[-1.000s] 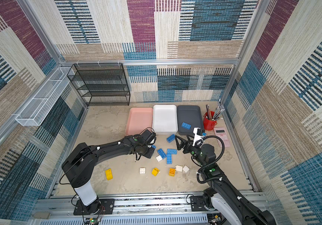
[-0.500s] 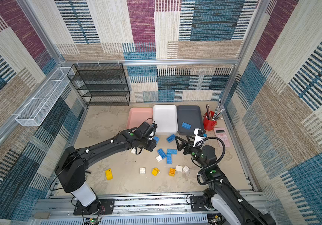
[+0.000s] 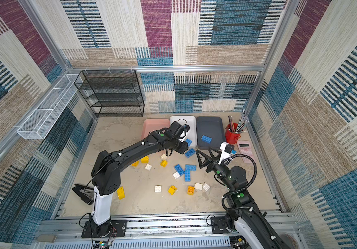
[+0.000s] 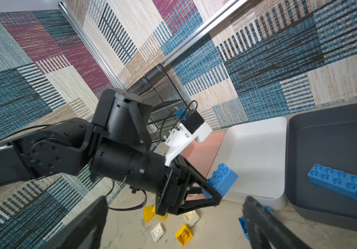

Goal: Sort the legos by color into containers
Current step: 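Carry the blue brick with the left gripper into the grey tray and release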

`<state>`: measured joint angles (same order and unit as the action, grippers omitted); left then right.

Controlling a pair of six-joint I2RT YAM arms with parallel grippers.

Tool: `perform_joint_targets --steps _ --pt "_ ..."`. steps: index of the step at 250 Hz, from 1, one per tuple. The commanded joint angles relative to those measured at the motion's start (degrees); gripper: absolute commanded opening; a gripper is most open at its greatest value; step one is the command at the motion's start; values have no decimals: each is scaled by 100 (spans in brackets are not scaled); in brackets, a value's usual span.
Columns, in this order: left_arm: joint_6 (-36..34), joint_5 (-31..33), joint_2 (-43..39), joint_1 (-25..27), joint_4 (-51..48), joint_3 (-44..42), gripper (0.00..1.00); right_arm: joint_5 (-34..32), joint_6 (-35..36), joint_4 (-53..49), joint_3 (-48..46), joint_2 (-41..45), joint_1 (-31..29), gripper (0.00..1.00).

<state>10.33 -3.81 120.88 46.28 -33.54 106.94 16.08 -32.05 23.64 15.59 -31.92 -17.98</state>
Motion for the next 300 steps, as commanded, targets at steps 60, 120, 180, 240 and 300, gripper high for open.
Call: perform_joint_targets --steps 60,120,180,240,300 --pt "-55 -990 2142 -67 -316 3129 23 519 406 -263 45 385 -4 99" --pt "901 -1277 3279 -171 243 4448 25 573 507 -247 -95 648 3 99" --pt "1639 -1267 3598 -197 962 4373 28 442 489 -179 -228 648 -4 99" --pt "1565 -1360 3686 -225 1053 4485 57 330 463 -184 -221 498 -4 99" --pt "1482 -1304 3492 -249 943 4410 68 335 459 -237 -153 410 -4 99"
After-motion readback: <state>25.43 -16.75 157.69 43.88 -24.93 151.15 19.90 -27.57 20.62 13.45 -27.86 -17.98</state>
